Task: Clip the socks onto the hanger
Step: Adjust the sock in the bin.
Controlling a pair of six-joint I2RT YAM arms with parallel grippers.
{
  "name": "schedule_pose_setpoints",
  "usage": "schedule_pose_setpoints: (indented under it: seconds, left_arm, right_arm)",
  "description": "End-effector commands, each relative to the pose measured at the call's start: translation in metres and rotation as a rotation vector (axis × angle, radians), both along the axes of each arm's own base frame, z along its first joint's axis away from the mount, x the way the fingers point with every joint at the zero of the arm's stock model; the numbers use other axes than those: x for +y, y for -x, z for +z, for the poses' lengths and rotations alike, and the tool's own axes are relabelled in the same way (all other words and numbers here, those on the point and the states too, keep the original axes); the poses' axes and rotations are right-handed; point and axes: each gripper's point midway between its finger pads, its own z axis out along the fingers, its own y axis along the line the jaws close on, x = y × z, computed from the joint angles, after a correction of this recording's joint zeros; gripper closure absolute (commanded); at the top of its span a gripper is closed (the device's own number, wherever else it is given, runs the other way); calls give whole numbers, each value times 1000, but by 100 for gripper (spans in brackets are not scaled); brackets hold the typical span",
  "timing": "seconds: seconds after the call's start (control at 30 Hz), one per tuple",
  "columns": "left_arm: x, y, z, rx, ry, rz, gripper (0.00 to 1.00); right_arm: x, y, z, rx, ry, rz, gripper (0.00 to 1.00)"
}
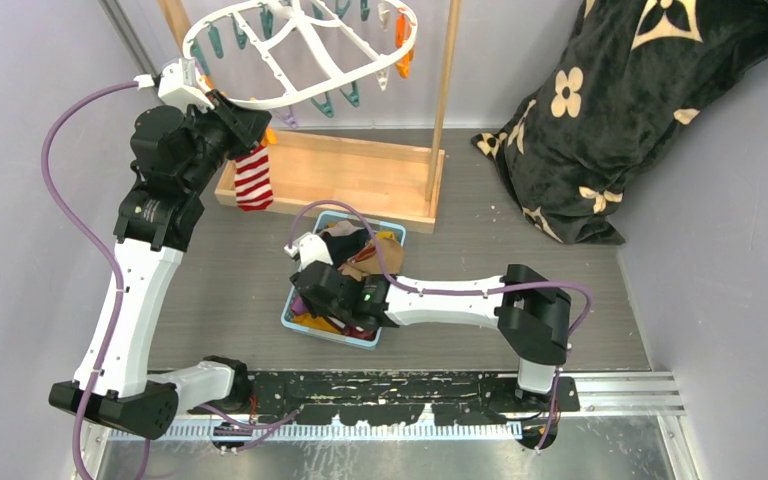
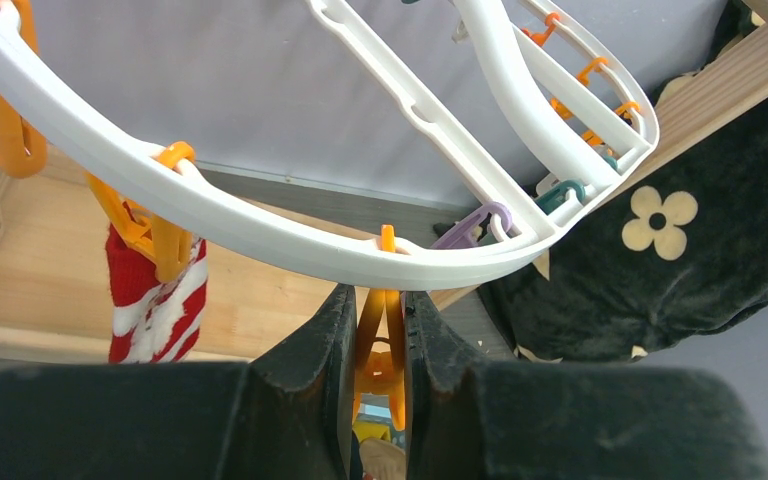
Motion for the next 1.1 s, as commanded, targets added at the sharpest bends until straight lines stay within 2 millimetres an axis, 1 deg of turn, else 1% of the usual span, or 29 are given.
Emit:
schedule_pose_setpoints:
  seconds: [0.0, 0.1, 0.17, 0.2, 0.27, 0.37, 0.4, 0.43, 0.57, 0.7, 0.83, 0.9, 0.97, 1.07]
  left_arm:
    - [3, 12, 22, -75, 0, -4, 91]
    - [2, 12, 23, -75, 3, -4, 91]
    - [2, 13, 23, -74, 6, -4, 91]
    - [2, 13, 23, -76, 5, -6, 91]
    - [3, 13, 24, -79, 5, -3, 91]
    - [3, 13, 24, -78, 3, -4, 91]
    - [2, 13, 23, -76, 4, -4, 91]
    - [3, 14, 25, -79, 3, -3, 91]
    - [3, 14, 24, -79, 1, -2, 91]
    - [2, 14, 24, -79, 4, -8, 91]
    - [2, 14, 26, -82, 7, -7, 91]
    - [2, 14, 27, -84, 7, -9, 91]
    - [2, 14, 27, -84, 7, -8, 91]
    - [2, 13, 26, -83, 6, -8, 91]
  right_arm:
    - [15, -9, 17, -18, -79, -52, 53]
    - [17, -15, 14, -42, -61, -65, 56]
    - [17, -20, 14, -64, -44, -74, 61]
    - [16, -22, 15, -76, -37, -77, 64]
    - [14, -26, 21, -108, -30, -87, 74]
    - [6, -34, 44, -174, -36, -107, 92]
    - [3, -36, 56, -199, -49, -113, 97]
    - [0, -37, 66, -218, -59, -116, 98]
    - [-18, -40, 110, -278, -115, -126, 99]
    - [-48, -48, 133, -314, -128, -165, 99]
    - [-77, -55, 136, -296, -141, -201, 99]
    - [-87, -57, 130, -266, -144, -204, 99]
    - [-95, -59, 120, -235, -134, -206, 99]
    - [-105, -61, 109, -208, -123, -210, 99]
